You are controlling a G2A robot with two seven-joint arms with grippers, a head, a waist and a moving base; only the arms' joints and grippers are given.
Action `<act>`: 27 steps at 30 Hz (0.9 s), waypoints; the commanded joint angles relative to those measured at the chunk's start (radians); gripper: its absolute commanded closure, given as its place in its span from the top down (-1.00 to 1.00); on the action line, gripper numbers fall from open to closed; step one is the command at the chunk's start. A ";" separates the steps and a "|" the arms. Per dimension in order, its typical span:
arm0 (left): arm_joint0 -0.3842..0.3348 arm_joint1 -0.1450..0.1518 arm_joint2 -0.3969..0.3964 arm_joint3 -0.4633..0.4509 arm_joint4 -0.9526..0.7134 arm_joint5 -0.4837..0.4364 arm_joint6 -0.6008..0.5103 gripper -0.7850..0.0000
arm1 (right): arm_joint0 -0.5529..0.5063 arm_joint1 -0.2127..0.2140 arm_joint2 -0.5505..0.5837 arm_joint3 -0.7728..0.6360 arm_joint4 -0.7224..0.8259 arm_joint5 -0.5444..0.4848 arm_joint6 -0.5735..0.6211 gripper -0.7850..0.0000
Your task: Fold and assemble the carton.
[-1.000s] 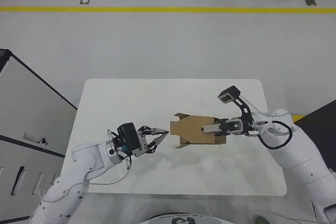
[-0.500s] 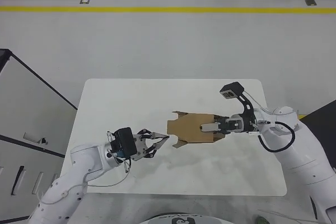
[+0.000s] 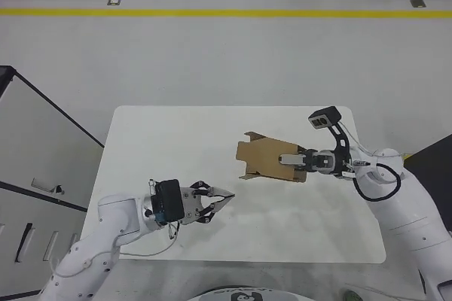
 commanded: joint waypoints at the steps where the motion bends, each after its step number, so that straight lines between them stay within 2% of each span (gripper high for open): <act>1: -0.008 -0.002 0.017 -0.004 0.009 0.013 0.009 -1.00 | -0.002 -0.003 -0.006 0.002 0.001 0.005 0.006 -1.00; 6: -0.041 -0.012 0.067 -0.001 0.043 0.093 -0.010 -1.00 | 0.001 -0.012 -0.019 0.001 0.007 0.019 0.019 -1.00; 10: -0.057 -0.018 0.093 0.019 0.031 0.123 -0.019 -1.00 | -0.006 -0.015 -0.018 -0.005 0.019 0.035 0.035 -1.00; 27: -0.069 -0.020 0.109 0.048 -0.010 0.125 -0.074 -1.00 | -0.046 -0.023 0.007 -0.048 -0.010 0.071 0.072 -1.00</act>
